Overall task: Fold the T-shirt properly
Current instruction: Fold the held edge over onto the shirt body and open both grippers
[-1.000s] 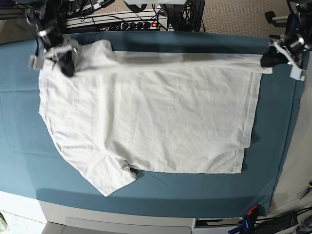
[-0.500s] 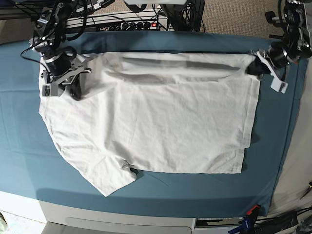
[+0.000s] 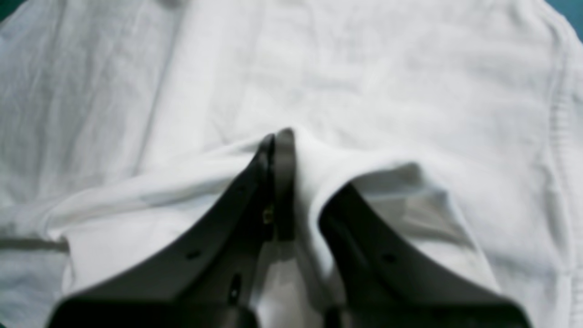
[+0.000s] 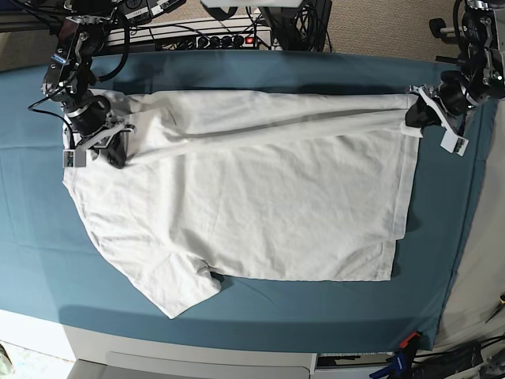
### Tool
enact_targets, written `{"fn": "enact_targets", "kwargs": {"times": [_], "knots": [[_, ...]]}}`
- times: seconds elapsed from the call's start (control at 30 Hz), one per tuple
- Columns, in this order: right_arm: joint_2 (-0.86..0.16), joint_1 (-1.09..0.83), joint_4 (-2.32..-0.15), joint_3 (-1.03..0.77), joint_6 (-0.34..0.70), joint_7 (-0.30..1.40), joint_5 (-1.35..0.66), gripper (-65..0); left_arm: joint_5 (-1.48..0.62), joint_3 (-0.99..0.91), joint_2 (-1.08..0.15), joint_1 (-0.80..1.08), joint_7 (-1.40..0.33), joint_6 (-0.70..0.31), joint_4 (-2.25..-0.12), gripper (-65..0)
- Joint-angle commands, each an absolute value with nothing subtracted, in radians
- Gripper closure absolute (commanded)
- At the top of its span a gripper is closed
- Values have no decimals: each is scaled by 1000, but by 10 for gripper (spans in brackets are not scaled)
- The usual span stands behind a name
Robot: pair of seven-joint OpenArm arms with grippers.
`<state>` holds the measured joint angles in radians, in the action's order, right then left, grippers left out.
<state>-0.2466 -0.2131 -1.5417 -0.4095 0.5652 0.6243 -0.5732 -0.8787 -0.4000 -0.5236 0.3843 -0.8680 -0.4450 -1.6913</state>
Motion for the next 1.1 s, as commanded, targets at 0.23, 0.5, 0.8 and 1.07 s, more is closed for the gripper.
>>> {"fn": "enact_targets", "kwargs": {"times": [0.23,0.5,0.8,1.07], "knots": [[-263,-200,-1556,-418,598,658,-650,0,-859,-409,-546,333,-829,-430,-1706,0],[-263,-200,-1556,-418,598,659,-650,0,-859,-409,-546,310,-821,-430,-1706,0],[-263,-203,-1556,-418,598,680,-647,-231,-798,-409,-546,310,-788,-430,-1706,-275],[-263,-202,-1558,-455,598,651,-647,-233,-679,-409,-549,315,-741,-426,-1706,-292]]}}
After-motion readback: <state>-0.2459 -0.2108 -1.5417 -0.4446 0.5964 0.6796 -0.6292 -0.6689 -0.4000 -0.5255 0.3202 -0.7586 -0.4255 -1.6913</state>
